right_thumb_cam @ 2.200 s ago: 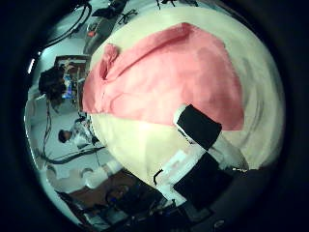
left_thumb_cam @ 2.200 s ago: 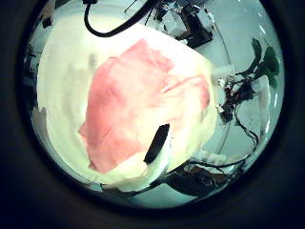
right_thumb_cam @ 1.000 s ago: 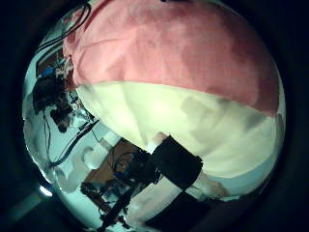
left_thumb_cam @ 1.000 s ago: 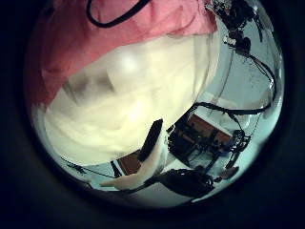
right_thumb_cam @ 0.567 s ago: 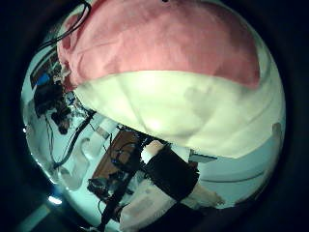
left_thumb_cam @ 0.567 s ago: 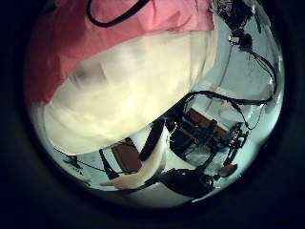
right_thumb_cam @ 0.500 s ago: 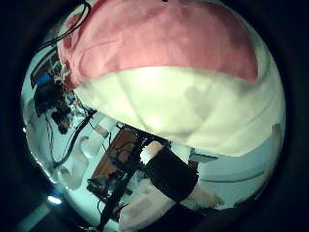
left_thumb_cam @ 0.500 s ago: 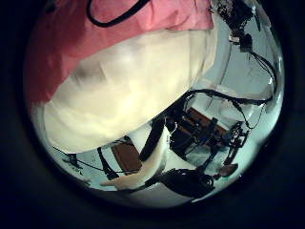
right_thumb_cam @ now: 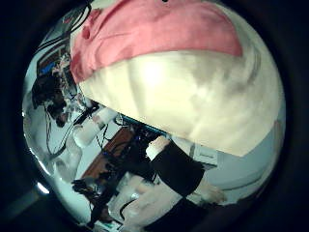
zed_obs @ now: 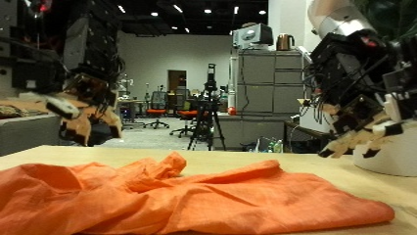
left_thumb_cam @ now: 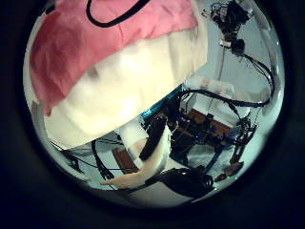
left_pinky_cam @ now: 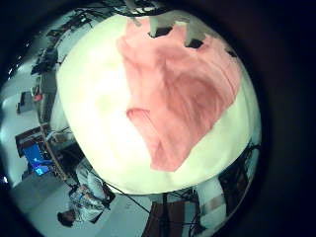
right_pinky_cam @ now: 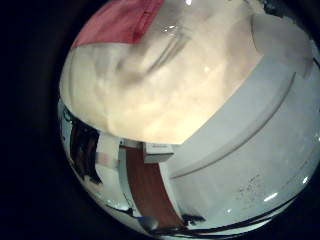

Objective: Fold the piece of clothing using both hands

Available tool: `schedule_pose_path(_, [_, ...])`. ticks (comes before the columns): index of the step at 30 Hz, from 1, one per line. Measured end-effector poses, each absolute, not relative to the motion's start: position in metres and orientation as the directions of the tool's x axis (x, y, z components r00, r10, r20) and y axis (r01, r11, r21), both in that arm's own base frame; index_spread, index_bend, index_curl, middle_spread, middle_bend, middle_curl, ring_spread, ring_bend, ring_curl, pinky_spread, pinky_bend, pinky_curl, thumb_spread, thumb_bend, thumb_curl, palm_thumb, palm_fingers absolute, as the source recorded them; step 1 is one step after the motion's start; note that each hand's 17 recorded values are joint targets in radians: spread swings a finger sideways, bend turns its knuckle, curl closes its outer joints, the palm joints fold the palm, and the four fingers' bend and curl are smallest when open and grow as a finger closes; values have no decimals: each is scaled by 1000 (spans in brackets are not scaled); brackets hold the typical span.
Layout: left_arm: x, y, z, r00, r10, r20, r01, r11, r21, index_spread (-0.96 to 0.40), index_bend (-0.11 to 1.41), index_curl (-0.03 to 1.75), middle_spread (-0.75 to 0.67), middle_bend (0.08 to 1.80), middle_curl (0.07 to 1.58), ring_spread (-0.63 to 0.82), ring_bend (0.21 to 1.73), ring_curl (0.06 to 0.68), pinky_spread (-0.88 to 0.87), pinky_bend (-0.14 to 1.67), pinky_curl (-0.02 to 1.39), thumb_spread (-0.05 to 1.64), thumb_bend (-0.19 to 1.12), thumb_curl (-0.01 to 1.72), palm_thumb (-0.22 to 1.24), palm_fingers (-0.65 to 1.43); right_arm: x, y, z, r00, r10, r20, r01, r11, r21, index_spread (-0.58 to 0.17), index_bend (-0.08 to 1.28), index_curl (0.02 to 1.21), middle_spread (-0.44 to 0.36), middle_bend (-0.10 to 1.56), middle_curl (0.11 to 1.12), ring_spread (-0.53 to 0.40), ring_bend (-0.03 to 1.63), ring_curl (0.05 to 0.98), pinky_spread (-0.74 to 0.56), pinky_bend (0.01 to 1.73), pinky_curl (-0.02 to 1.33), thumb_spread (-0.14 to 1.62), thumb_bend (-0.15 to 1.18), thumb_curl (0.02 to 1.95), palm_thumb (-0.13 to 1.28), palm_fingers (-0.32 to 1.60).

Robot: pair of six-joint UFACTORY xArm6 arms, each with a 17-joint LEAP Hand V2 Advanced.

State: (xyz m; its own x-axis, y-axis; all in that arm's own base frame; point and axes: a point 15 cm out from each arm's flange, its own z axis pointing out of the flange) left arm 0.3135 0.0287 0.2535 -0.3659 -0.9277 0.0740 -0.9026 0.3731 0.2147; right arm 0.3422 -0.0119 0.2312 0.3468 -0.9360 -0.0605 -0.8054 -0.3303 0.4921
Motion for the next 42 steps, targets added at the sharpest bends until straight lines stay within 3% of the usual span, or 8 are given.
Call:
schedule_pose_path(5, [342, 24, 295, -313, -948, 49, -943, 317, 106, -18, 182, 361, 68, 172, 334, 347, 423, 233, 463, 195, 278, 1161, -23, 238, 158, 71, 363, -14, 234, 353, -935, -42, -840, -336, 427, -374, 140, 288, -80, 171, 345, 65, 218, 262, 212, 227, 310, 1334, -7, 223, 477, 132])
schedule_pose_path(10, [366, 21, 312, -263, -964, 33, -964, 264, 30, -7, 160, 346, 218, 165, 306, 447, 419, 228, 507, 225, 296, 1032, -43, 249, 93, -30, 396, -1, 221, 394, -919, -8, -856, -370, 360, -372, 146, 270, -27, 165, 318, 121, 235, 269, 232, 292, 331, 1155, -36, 232, 428, 27])
schedule_pose_path(16, [380, 18, 307, -257, -966, 32, -966, 257, -1, -20, 144, 318, 311, 168, 283, 517, 411, 222, 546, 218, 299, 887, -39, 272, 38, -75, 425, 4, 202, 420, -908, 14, -841, -383, 383, -374, 147, 258, 4, 181, 302, 158, 236, 267, 249, 316, 337, 1013, -33, 243, 365, -28])
schedule_pose_path(23, [386, 21, 300, -257, -966, 40, -966, 258, 10, -26, 145, 291, 344, 168, 263, 550, 402, 220, 559, 209, 301, 820, -35, 296, 17, -77, 461, -3, 177, 443, -890, 110, -837, -367, 405, -349, 149, 250, 10, 187, 299, 165, 238, 269, 250, 315, 335, 947, -24, 266, 393, -25])
schedule_pose_path(36, [389, 31, 292, -241, -969, 53, -970, 242, 10, -16, 152, 273, 353, 172, 245, 566, 388, 220, 565, 194, 305, 806, -35, 314, 7, -69, 457, -4, 139, 451, -887, 97, -807, -359, 469, -304, 158, 261, 0, 196, 309, 143, 264, 276, 241, 296, 329, 924, -24, 288, 448, 36])
schedule_pose_path(42, [388, 32, 288, -239, -969, 57, -970, 241, 20, -14, 153, 271, 348, 172, 243, 564, 383, 222, 563, 195, 304, 811, -34, 320, 12, -65, 471, -1, 127, 456, -884, 106, -826, -376, 421, -261, 169, 269, 0, 234, 327, 102, 305, 280, 216, 251, 314, 932, -10, 305, 544, 157])
